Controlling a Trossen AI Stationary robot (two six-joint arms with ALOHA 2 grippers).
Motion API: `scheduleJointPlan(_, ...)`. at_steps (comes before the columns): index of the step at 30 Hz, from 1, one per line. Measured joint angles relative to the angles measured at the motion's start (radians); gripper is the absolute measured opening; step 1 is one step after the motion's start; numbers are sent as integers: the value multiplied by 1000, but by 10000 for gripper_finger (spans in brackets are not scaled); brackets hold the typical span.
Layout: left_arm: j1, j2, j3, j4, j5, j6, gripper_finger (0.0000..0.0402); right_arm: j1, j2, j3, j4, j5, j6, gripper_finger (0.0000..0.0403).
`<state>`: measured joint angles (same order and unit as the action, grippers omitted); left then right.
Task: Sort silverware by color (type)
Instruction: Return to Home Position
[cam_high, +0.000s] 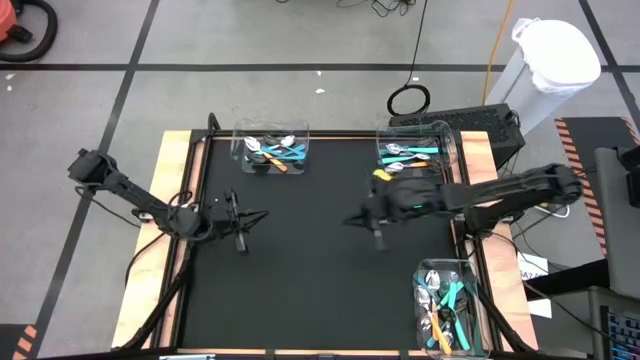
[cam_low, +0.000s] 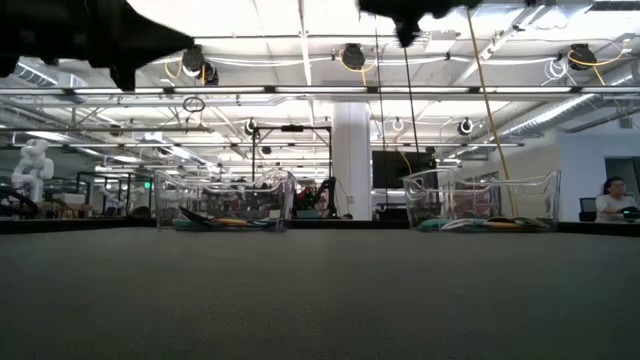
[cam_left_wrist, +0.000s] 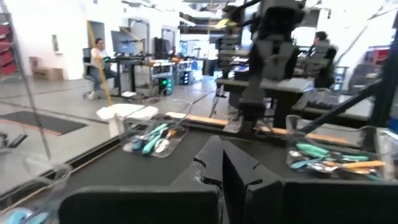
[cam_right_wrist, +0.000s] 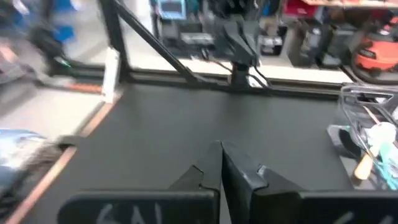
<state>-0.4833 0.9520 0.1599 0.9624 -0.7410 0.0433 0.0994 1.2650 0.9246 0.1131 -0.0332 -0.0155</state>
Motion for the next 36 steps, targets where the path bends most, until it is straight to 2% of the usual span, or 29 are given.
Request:
scheduleJointPlan(4,74,0,-19,37,36,-11,0,-7,-255,-223,87,-72,54,4)
scheduleJointPlan(7,138,0,-20,75,132,-11,0,-7,-431,-405,220,-48,96,2)
scheduleJointPlan(10,209,7,-20,110,261,-46,0,-16,-541,-550,307,10,118,2)
scheduleJointPlan(13,249,31,-20,101,285,-94,0,-21,-604,-650,381,8,126,1)
scheduleJointPlan(18,260,46,-25,87,289,-71,0,-22,-700,-698,359,6,26,1)
scheduleJointPlan(24,223,-145,-149,165,296,-39,0,-42,-869,-699,230,53,4,1)
scheduleJointPlan(27,219,-245,-153,54,271,-30,0,-50,-951,-699,125,67,13,1)
scheduleJointPlan(30,229,-293,-153,-34,258,-32,0,-55,-1012,-699,79,89,35,1)
scheduleJointPlan(36,234,-308,-154,-54,259,-28,0,-54,-1079,-752,74,92,57,0)
